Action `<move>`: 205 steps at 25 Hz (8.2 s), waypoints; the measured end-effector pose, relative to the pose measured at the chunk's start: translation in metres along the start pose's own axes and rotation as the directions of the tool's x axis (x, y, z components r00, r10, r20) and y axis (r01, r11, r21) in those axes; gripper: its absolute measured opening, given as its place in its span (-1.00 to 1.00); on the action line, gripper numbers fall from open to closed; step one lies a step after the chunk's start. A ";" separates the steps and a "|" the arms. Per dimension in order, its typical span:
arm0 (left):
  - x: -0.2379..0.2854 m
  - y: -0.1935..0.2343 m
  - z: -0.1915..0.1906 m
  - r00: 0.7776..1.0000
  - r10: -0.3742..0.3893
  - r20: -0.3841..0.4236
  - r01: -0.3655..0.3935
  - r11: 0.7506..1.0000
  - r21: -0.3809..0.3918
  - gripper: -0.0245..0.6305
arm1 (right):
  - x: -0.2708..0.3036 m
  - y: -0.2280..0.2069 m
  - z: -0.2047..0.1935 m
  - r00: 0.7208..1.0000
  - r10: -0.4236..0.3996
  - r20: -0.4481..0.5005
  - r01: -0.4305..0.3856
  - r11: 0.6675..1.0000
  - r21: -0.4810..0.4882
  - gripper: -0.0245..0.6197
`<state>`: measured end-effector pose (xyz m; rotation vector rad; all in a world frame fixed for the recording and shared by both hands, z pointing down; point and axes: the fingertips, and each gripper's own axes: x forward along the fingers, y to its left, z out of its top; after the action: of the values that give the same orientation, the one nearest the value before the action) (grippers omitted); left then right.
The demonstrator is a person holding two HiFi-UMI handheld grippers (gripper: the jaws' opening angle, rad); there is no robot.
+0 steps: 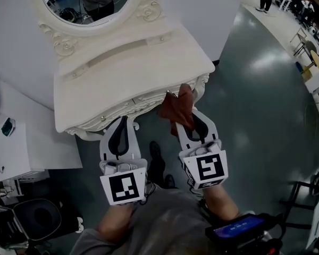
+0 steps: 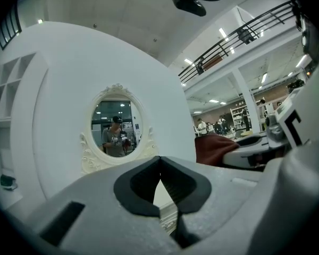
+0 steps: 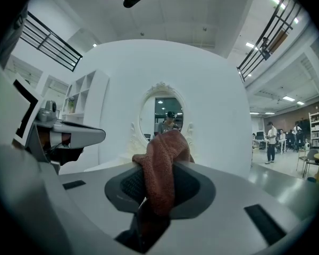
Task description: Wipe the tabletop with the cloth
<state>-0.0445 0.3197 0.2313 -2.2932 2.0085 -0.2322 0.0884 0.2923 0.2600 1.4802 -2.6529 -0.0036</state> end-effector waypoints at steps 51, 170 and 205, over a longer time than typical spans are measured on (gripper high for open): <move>0.344 0.155 -0.012 0.992 0.124 -0.009 -0.125 0.991 -0.047 -0.88 | 0.384 -0.096 0.038 0.991 0.136 -0.014 -0.136 0.990 -0.023 -0.67; 0.593 0.031 -0.059 0.983 -0.151 -0.104 0.143 0.987 -0.078 -0.88 | 0.509 -0.347 -0.114 0.846 -0.048 -0.532 0.071 0.997 0.023 -0.68; 0.260 0.233 -0.002 0.862 0.488 -0.140 -0.499 0.864 -0.060 -0.88 | 0.449 0.004 0.043 0.826 0.464 -0.320 -0.515 0.852 -0.097 -0.68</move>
<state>-0.2392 0.0312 0.2109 -1.7491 2.6337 -0.2429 -0.1531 -0.0886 0.2572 0.6478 -2.6216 0.0112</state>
